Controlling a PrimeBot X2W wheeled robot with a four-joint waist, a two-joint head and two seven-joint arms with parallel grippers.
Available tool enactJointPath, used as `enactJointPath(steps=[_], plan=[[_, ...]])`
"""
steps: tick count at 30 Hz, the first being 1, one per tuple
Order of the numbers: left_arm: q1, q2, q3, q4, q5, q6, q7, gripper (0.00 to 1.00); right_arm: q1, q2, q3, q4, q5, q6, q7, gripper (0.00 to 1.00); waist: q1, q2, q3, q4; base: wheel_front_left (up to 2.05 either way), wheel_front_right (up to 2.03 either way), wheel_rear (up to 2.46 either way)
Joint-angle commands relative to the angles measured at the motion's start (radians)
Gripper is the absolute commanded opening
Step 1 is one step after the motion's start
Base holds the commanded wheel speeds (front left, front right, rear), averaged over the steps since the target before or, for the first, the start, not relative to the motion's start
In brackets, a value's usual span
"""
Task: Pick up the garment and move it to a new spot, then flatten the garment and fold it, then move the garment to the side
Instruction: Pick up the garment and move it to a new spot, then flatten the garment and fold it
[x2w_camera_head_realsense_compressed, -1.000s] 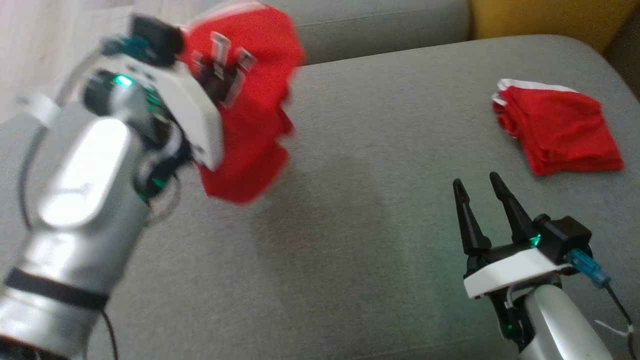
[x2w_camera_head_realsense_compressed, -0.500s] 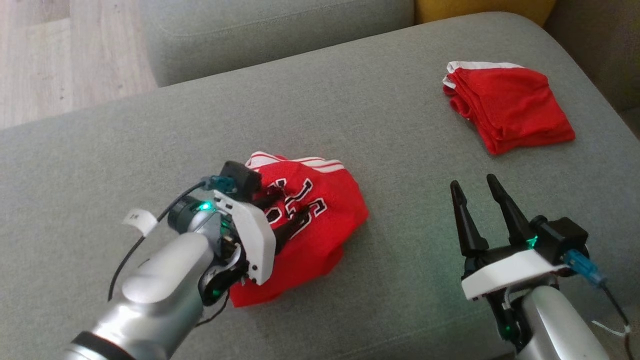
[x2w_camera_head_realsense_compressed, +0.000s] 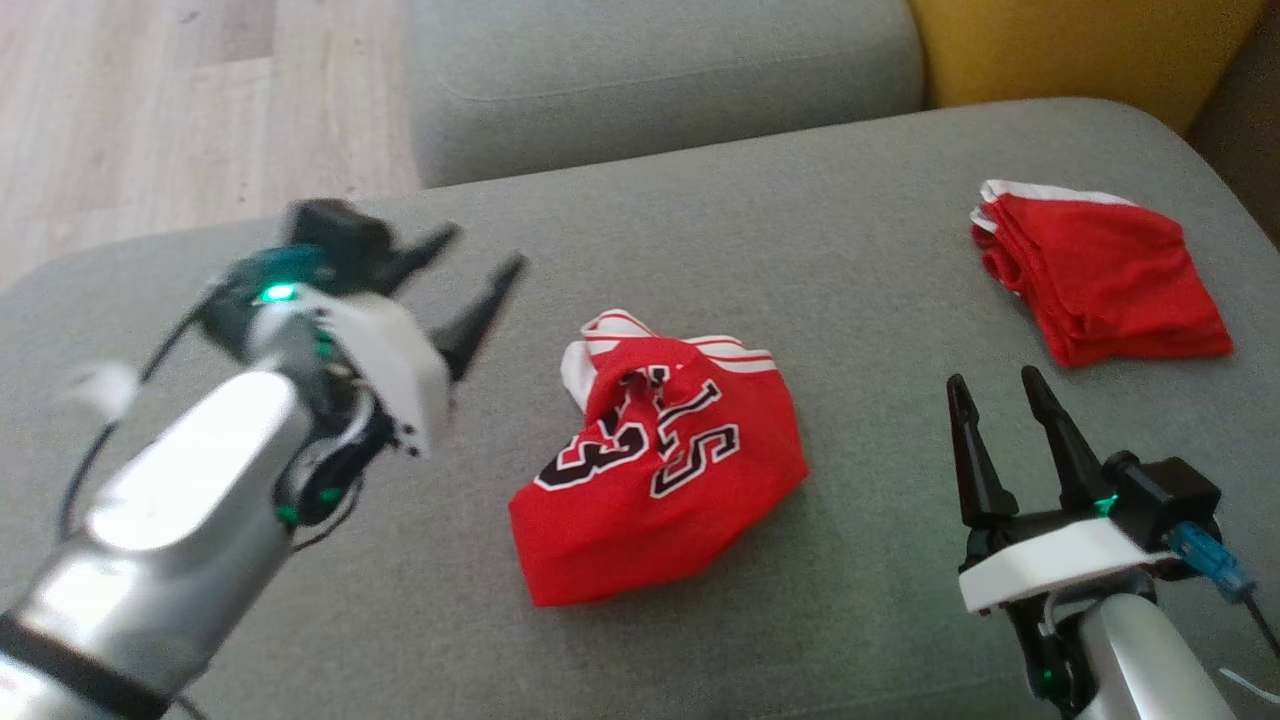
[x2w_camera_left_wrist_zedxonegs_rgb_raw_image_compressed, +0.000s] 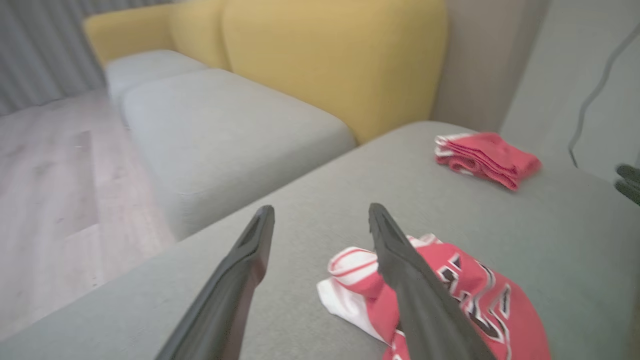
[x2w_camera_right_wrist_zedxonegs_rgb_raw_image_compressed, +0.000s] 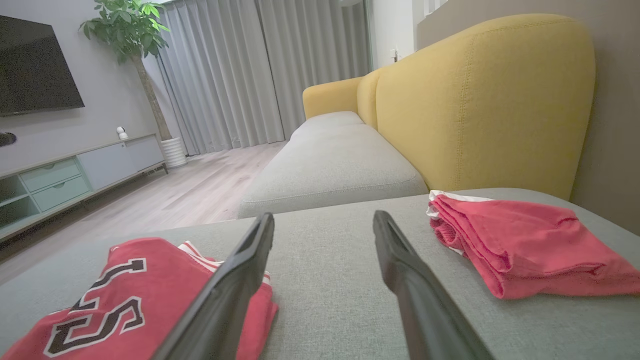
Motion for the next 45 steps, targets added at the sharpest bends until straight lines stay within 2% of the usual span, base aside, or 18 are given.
enactJointPath(steps=[1, 6, 9, 10, 11, 12, 15, 19, 25, 29, 38, 45], plan=[[-0.006, 0.074, 0.091, -0.074, -0.008, 0.070, -0.046, 1.00, -0.018, -0.001, 0.010, -0.047, -0.012, 0.007, 0.000, 1.00, 0.0000, 0.0000, -0.015, 0.028, 0.00, 0.00, 0.00], [0.170, 0.130, 0.193, -0.189, -0.017, 0.248, -0.225, 1.00, 0.004, 0.008, 0.004, -0.064, -0.017, 0.007, 0.001, 1.00, 0.0000, 0.0000, -0.016, 0.055, 0.00, 0.00, 0.00], [0.293, 0.129, 0.259, -0.234, 0.000, 0.354, -0.290, 1.00, 0.012, 0.009, 0.002, -0.069, -0.016, 0.007, 0.003, 1.00, 0.0000, 0.0000, -0.016, 0.062, 0.00, 0.00, 0.00], [0.372, 0.105, 0.320, -0.274, 0.032, 0.410, -0.300, 1.00, 0.013, 0.006, 0.001, -0.074, -0.016, 0.007, 0.003, 1.00, 0.0000, 0.0000, -0.016, 0.065, 0.00, 0.00, 0.00], [0.372, 0.105, 0.320, -0.274, 0.032, 0.410, -0.300, 1.00, 0.013, 0.006, 0.001, -0.074, -0.016, 0.007, 0.003, 1.00, 0.0000, 0.0000, -0.016, 0.065, 0.00, 0.00, 0.00], [0.409, 0.088, 0.358, -0.304, 0.068, 0.433, -0.300, 1.00, 0.014, 0.004, -0.001, -0.078, -0.017, 0.007, 0.002, 1.00, 0.0000, 0.0000, -0.016, 0.065, 0.00, 0.00, 0.00], [0.540, 0.021, 0.463, -0.375, 0.165, 0.469, -0.301, 1.00, 0.023, 0.004, -0.013, -0.094, -0.019, 0.007, -0.003, 1.00, 0.0000, 0.0000, -0.021, 0.067, 0.00, 0.00, 0.00], [0.688, -0.074, 0.576, -0.421, 0.260, 0.453, -0.301, 1.00, 0.052, 0.013, -0.028, -0.108, -0.022, 0.007, -0.008, 1.00, 0.0000, 0.0000, -0.028, 0.070, 0.00, 0.00, 0.00], [0.801, -0.177, 0.694, -0.425, 0.377, 0.361, -0.301, 1.00, 0.094, 0.030, -0.042, -0.122, -0.036, 0.007, -0.012, 1.00, 0.0000, 0.0000, -0.028, 0.076, 0.00, 0.00, 0.00], [0.810, -0.223, 0.738, -0.412, 0.433, 0.290, -0.301, 1.00, 0.094, 0.032, -0.039, -0.123, -0.043, 0.007, -0.013, 1.00, 0.0000, 0.0000, -0.029, 0.076, 0.00, 0.00, 0.00], [0.813, -0.309, 0.835, -0.382, 0.514, 0.182, -0.301, 1.00, 0.086, 0.021, -0.034, -0.107, -0.041, 0.007, 0.003, 1.00, 0.0000, 0.0000, -0.032, 0.077, 0.00, 0.00, 0.00], [0.812, -0.344, 0.878, -0.362, 0.549, 0.139, -0.301, 1.00, 0.081, 0.011, -0.034, -0.099, -0.035, 0.007, 0.010, 1.00, 0.0000, 0.0000, -0.031, 0.081, 0.00, 0.00, 0.00]])
